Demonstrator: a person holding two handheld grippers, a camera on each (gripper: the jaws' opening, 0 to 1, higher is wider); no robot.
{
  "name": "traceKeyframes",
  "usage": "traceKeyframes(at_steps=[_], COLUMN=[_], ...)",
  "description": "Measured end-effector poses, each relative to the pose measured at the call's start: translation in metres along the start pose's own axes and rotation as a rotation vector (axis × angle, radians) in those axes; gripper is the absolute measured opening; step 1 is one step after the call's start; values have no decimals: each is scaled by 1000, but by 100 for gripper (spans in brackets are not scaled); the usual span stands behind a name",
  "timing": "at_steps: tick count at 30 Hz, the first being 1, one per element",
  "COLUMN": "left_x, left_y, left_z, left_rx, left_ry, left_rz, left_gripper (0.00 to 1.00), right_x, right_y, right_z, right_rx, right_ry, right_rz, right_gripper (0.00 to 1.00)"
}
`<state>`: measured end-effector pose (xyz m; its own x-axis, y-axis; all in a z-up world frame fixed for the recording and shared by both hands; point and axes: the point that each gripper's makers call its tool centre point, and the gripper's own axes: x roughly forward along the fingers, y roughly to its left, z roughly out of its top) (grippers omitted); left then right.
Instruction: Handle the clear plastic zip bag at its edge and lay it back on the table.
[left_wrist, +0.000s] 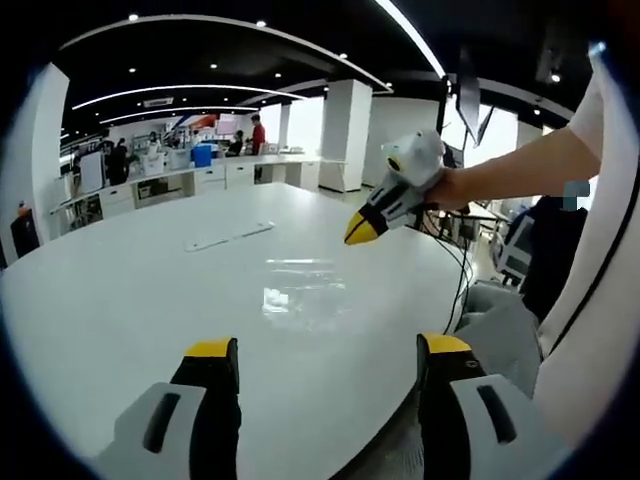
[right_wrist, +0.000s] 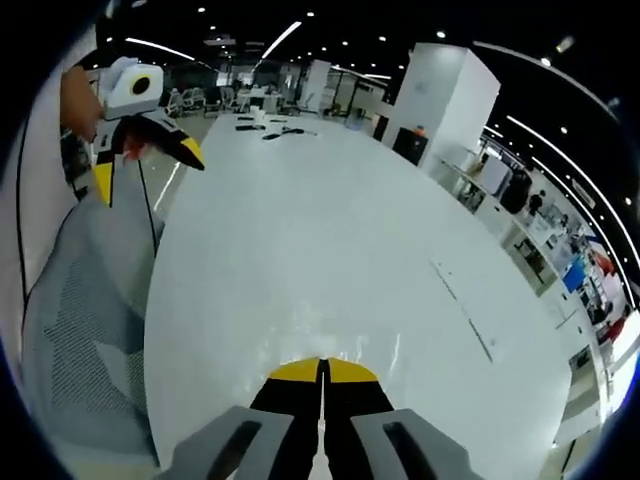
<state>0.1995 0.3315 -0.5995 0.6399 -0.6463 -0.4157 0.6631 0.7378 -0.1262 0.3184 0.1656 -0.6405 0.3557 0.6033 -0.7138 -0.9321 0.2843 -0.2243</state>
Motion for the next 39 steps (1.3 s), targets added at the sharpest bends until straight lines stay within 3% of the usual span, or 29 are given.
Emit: traceKeyframes(at_steps=[6,13,20,25,31,39], left_x=[-4,-8,-6,-4,-2,-2], left_y=[-3,-1,4,5,4,4], left_z=[-3,-11,-15,-16,-19,-24], left_rx=[-4,-16,-27,-31,-38,-43], left_ry=[-3,11,23,28,39,53], left_rz=[3,11,16,15,13,15], left_gripper=[71,71,71,71,71,71], right_x=[16,48,72,80,90,95], right_y=[12,46,71,88,98,98], right_z=[-11,-35,-60,-63,-71,-75], right_rx=[25,111,151,155,126,141], right_ry=[21,49,91,96,110,104], right_rz=[0,45,47,61,68,50], right_gripper=[0,0,9,13,19,15])
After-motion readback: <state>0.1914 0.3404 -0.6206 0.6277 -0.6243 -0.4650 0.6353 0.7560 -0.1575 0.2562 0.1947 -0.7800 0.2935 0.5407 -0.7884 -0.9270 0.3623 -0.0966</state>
